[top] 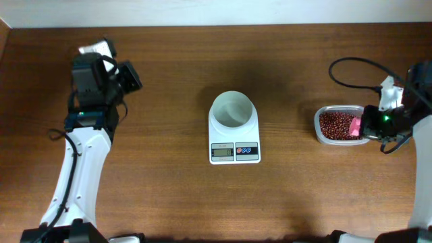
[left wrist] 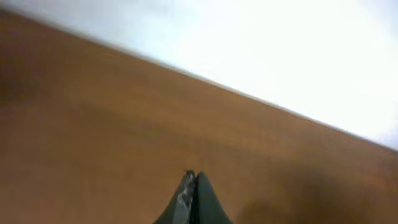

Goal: Scoop item into bowl and weigh 50g on scale
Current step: 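Lower the pink scoop into the bean tub with the right gripper, then drag the pink scoop through the beans to fill it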

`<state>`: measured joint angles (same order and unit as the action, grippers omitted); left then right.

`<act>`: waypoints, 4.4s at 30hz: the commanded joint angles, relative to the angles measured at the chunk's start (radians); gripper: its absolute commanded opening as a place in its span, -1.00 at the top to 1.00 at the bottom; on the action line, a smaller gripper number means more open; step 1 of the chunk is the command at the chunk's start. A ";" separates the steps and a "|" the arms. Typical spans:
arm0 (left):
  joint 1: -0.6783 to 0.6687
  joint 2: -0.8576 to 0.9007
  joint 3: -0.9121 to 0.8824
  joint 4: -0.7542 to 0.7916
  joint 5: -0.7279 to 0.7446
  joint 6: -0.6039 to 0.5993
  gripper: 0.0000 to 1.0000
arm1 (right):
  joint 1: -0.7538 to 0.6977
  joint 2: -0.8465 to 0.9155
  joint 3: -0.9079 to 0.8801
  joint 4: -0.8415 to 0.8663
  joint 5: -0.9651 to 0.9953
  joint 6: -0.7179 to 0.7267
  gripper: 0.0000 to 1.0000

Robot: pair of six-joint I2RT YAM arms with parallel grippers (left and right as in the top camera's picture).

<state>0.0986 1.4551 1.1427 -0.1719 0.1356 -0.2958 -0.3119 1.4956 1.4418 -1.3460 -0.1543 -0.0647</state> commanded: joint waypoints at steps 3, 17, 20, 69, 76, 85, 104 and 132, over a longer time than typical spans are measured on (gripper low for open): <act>0.025 0.020 0.025 0.211 -0.235 0.127 1.00 | -0.004 0.067 0.008 -0.003 -0.020 -0.030 0.92; 0.022 0.041 0.025 0.207 -0.173 0.126 1.00 | -0.005 0.135 0.007 0.151 0.134 -0.116 0.92; 0.022 0.038 0.025 0.152 -0.118 0.126 1.00 | -0.005 0.171 0.007 0.158 0.133 -0.116 0.92; 0.022 0.038 0.025 0.046 -0.113 0.126 0.93 | -0.323 0.278 -0.126 0.222 -0.475 -0.168 0.92; 0.022 0.038 0.025 0.047 -0.113 0.126 0.92 | -0.322 0.278 -0.130 0.229 -0.472 -0.167 0.92; 0.022 0.038 0.025 0.051 -0.113 0.126 0.92 | -0.322 0.278 -0.229 0.269 -0.537 -0.164 0.92; 0.022 0.038 0.025 0.055 -0.113 0.127 0.94 | -0.323 0.278 -0.231 0.268 -0.624 -0.085 0.92; 0.023 0.038 0.025 0.055 -0.113 0.127 0.93 | -0.500 0.278 -0.231 0.162 -0.779 -0.261 0.92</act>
<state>0.1200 1.4899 1.1576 -0.1234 0.0116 -0.1757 -0.7879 1.7687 1.2190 -1.1721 -0.8860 -0.2729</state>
